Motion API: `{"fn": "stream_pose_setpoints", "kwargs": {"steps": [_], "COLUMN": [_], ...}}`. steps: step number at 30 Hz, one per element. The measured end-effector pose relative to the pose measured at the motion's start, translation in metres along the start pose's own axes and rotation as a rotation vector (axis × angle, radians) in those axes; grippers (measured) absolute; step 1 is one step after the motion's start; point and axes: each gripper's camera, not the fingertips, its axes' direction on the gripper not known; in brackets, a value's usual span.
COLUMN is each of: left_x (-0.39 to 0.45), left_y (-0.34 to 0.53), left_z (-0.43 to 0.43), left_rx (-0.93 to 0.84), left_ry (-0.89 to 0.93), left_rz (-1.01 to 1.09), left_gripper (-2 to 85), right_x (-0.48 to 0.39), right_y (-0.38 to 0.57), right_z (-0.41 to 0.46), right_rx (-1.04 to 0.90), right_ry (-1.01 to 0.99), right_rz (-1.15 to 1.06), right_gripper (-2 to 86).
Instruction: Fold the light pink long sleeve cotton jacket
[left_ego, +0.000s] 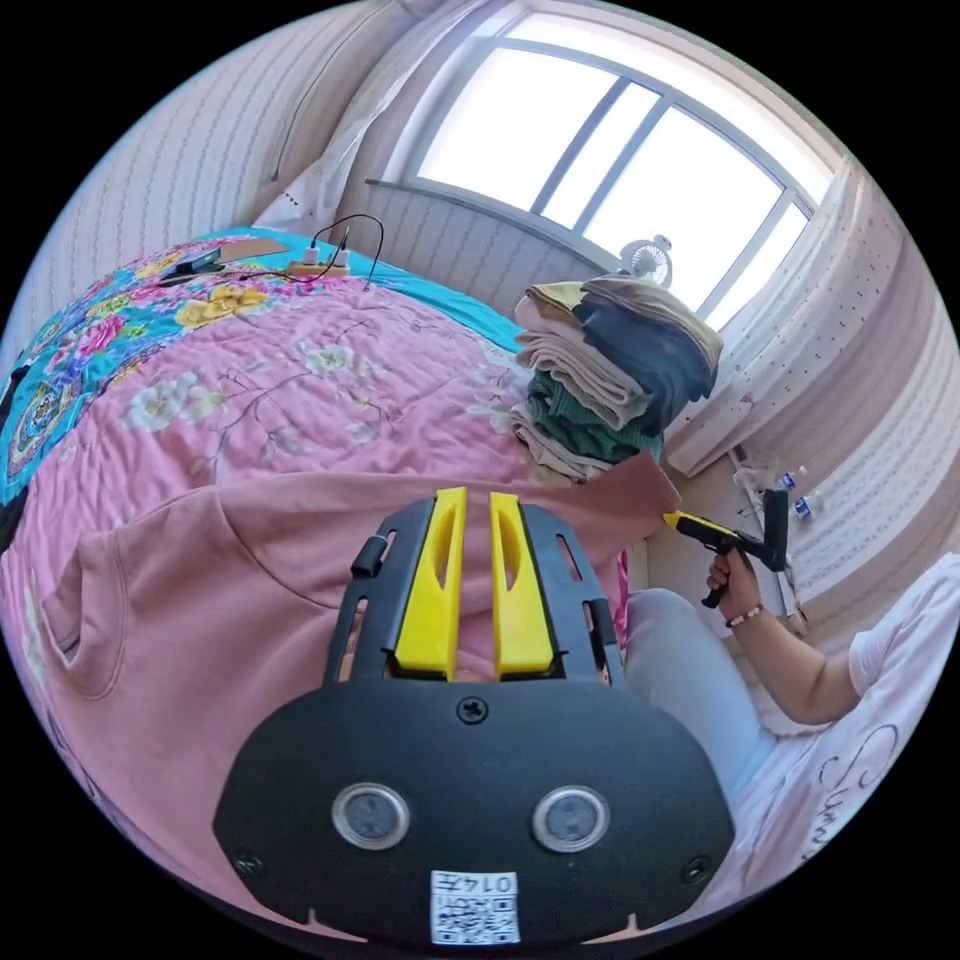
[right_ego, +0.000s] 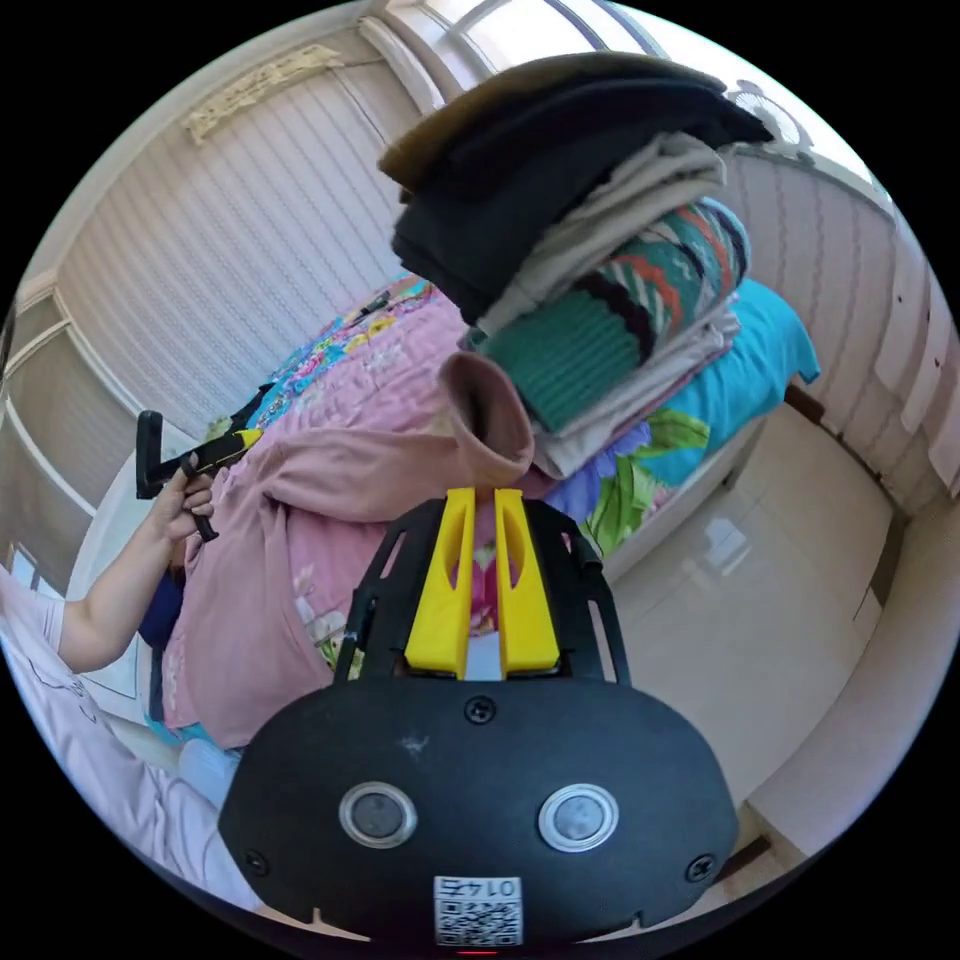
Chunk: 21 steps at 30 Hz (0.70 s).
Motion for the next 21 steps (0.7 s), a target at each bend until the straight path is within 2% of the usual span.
{"fn": "stream_pose_setpoints", "kwargs": {"steps": [4,7,10,12,14,16,21], "left_x": [-0.017,-0.014,-0.001,-0.001,-0.002,-0.001,0.005], "left_y": [0.002,-0.003,-0.006,-0.001,-0.001,-0.004,0.024], "left_z": [0.008,0.022,0.05,0.072,0.066,0.047,-0.047], "left_rx": [-0.115,-0.174,-0.252,-0.331,-0.279,-0.231,-0.032], "left_ry": [-0.113,-0.125,-0.185,-0.237,-0.239,-0.22,-0.211], "left_rz": [-0.031,-0.017,0.033,0.032,0.018,0.005,-0.029], "left_gripper": [5.1,5.2,5.0,4.7,3.5,0.4,0.8], "right_x": [0.028,0.025,0.019,0.017,0.016,0.015,0.009], "right_y": [0.014,0.006,-0.013,-0.024,-0.035,-0.036,-0.037], "right_z": [-0.009,-0.013,0.013,0.039,0.075,0.084,0.109], "right_rx": [0.041,0.133,0.11,0.059,-0.08,-0.051,-0.1], "right_ry": [-0.029,-0.024,-0.014,-0.06,-0.06,0.031,0.012], "right_rz": [0.087,0.032,0.017,0.012,0.014,0.011,0.043], "right_gripper": [4.4,8.0,10.3,8.7,2.6,1.8,1.0]}}
